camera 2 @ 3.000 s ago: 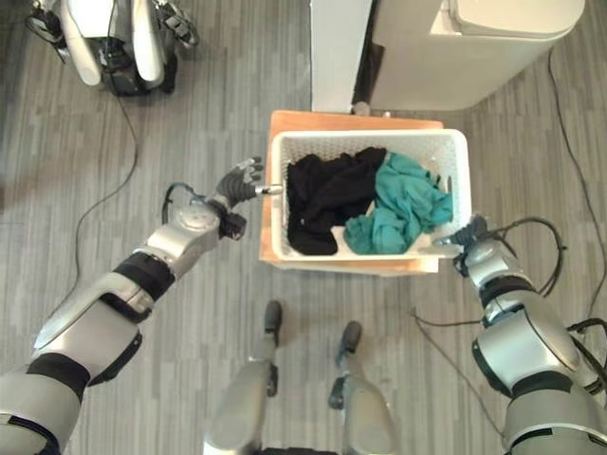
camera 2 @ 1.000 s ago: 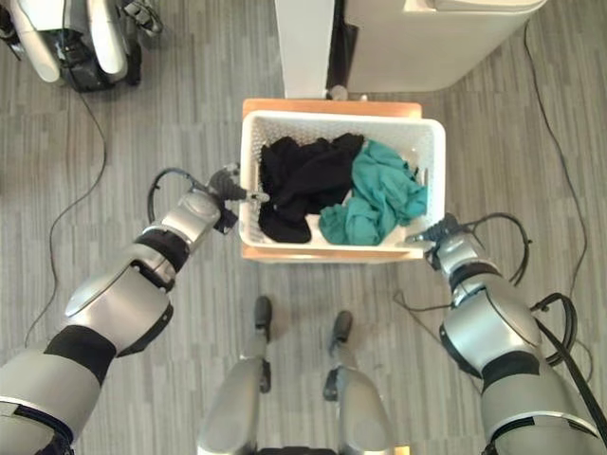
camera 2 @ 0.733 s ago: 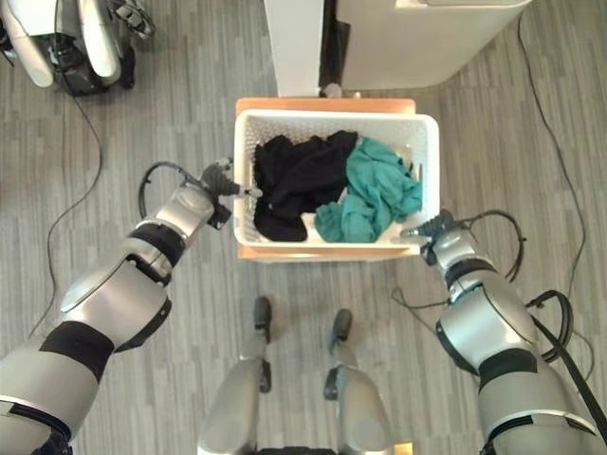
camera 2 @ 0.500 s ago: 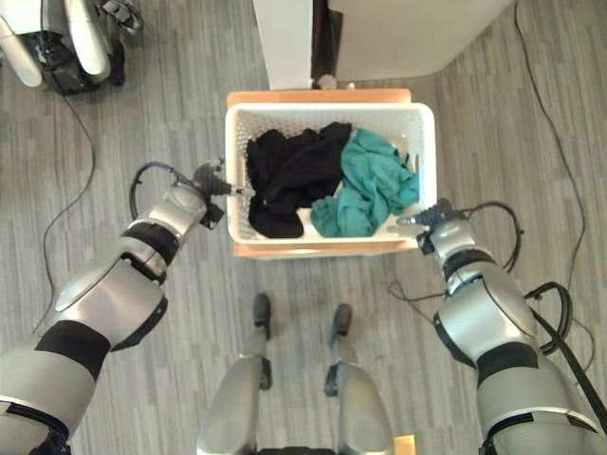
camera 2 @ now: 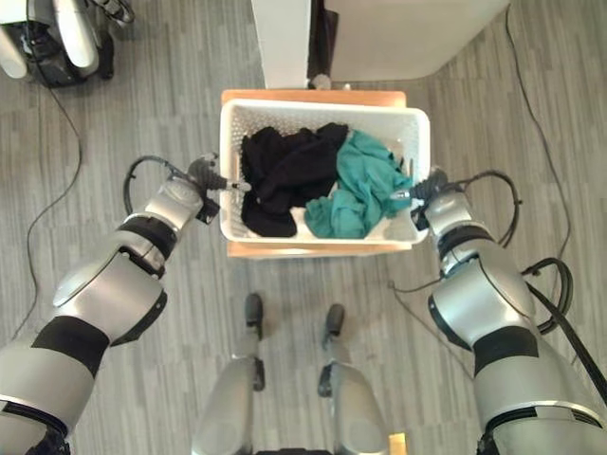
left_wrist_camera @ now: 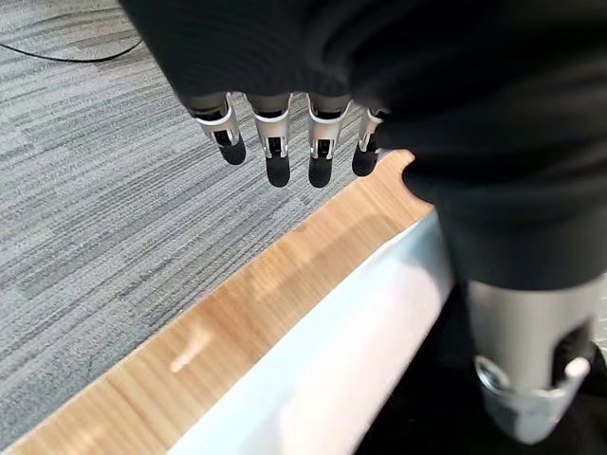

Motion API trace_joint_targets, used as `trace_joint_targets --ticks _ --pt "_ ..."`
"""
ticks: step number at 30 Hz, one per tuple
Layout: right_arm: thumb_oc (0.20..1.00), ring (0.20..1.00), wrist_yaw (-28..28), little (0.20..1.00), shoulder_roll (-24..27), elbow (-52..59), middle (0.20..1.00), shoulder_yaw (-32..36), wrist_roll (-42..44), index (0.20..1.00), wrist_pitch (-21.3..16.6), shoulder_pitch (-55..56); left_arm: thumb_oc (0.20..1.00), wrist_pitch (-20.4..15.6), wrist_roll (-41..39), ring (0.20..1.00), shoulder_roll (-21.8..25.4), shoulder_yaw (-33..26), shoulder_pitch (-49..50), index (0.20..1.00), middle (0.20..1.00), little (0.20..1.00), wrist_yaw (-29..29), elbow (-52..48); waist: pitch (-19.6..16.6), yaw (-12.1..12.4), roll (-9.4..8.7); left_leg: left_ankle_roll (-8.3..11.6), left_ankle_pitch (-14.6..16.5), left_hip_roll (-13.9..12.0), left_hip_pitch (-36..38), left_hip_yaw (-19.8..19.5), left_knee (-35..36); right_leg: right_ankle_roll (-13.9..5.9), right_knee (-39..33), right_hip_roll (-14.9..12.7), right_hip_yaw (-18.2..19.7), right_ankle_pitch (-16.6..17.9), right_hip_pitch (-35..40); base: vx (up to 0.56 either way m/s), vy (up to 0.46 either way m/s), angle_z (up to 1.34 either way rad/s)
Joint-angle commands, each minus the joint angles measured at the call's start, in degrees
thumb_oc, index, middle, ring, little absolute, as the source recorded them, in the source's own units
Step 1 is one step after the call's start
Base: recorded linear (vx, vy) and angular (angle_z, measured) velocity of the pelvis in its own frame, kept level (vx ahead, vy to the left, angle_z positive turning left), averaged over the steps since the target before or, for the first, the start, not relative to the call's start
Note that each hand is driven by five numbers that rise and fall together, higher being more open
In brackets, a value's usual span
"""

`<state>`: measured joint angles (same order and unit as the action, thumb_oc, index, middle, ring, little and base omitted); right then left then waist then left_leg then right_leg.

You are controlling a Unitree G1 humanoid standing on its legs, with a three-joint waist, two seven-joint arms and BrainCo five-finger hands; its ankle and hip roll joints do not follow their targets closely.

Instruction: Grab the laundry basket,head to the washer,open it,put in the laundry and shut it.

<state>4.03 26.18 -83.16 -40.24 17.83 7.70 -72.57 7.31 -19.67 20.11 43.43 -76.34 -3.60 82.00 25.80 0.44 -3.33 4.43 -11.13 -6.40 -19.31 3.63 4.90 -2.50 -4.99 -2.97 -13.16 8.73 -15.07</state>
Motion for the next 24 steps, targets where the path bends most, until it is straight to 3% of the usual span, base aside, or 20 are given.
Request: trace_joint_targets --ticks 1,2,3,4,5,14,24 --pt "1.0 1.0 0.48 1.0 -0.74 -1.68 1.0 -0.62 2.17 1.0 -0.39 -2.48 0.536 -0.14 0.95 0.536 1.04 0.35 -6.09 0.536 0.536 0.536 -1.12 7.4 1.55 -0.33 -0.71 0.48 2.2 -1.52 2.29 1.49 0.1 -5.29 -0.01 -3.39 -0.86 -1.22 0.43 0.0 0.0 0.0" --pt "0.777 0.777 0.34 0.777 -1.29 -1.79 0.777 -0.73 2.25 0.777 -0.31 -1.95 0.2 -0.22 0.98 0.2 0.61 0.42 -5.83 0.2 0.2 0.2 -1.1 7.06 1.76 -0.32 -0.69 0.48 2.09 -1.5 2.2 1.31 0.1 -5.26 -0.01 -3.38 -0.94 -1.19 0.41 0.0 0.0 0.0" --pt "0.523 0.523 0.29 0.523 -1.59 -1.75 0.523 -0.58 2.41 0.523 -0.29 -1.54 0.2 -0.13 1.28 0.2 0.37 0.65 -5.63 0.2 0.2 0.2 -0.99 6.73 1.89 -0.36 -0.69 0.46 2.06 -1.48 2.15 1.24 0.1 -5.2 -0.01 -3.36 -0.93 -1.22 0.41 0.0 0.0 0.0" --pt "0.457 0.457 0.29 0.457 -1.59 -1.75 0.457 -0.58 2.41 0.457 -0.29 -1.53 0.2 -0.13 1.28 0.2 0.37 0.65 -5.63 0.2 0.2 0.2 -0.99 6.72 1.88 -0.36 -0.7 0.46 2.06 -1.48 2.14 1.24 0.1 -5.2 -0.01 -3.37 -0.94 -1.22 0.41 0.0 0.0 0.0" --pt "0.2 0.2 0.28 0.2 -1.9 -1.73 0.2 -0.47 2.35 0.2 -0.31 -1.36 0.2 -0.15 3.35 0.2 -0.37 1.74 -4.88 0.2 0.2 0.2 -0.53 6.77 2.06 -0.45 -0.72 0.45 2.03 -1.47 2.05 1.19 0.1 -5.19 -0.01 -3.4 -0.94 -1.21 0.3 0.0 0.0 0.0" --pt "0.2 0.2 -0.03 0.2 -3.13 -1.7 0.2 -1.84 1.58 0.2 -1.42 -0.98 0.2 -1.0 16.11 0.2 -1.02 9.5 -7.39 0.2 0.2 0.2 0.37 4.49 2.71 -0.76 -0.52 0.46 1.86 -1.46 1.21 0.96 0.1 -5.13 -0.01 -3.34 -0.93 -1.03 -0.24 0.0 0.001 0.01" --pt "0.2 0.2 1.59 0.2 0.36 3.73 0.2 1.24 5.24 0.2 -2.82 4.75 0.2 -2.55 13.07 0.2 -0.8 7.29 -2.83 0.2 0.2 0.2 -2.35 0.33 1.48 -0.85 0.32 0.46 2.29 -1.24 2.35 0.81 0.1 -5.11 -0.01 -3.33 -1.04 -1.64 0.8 0.0 -0.009 0.02"
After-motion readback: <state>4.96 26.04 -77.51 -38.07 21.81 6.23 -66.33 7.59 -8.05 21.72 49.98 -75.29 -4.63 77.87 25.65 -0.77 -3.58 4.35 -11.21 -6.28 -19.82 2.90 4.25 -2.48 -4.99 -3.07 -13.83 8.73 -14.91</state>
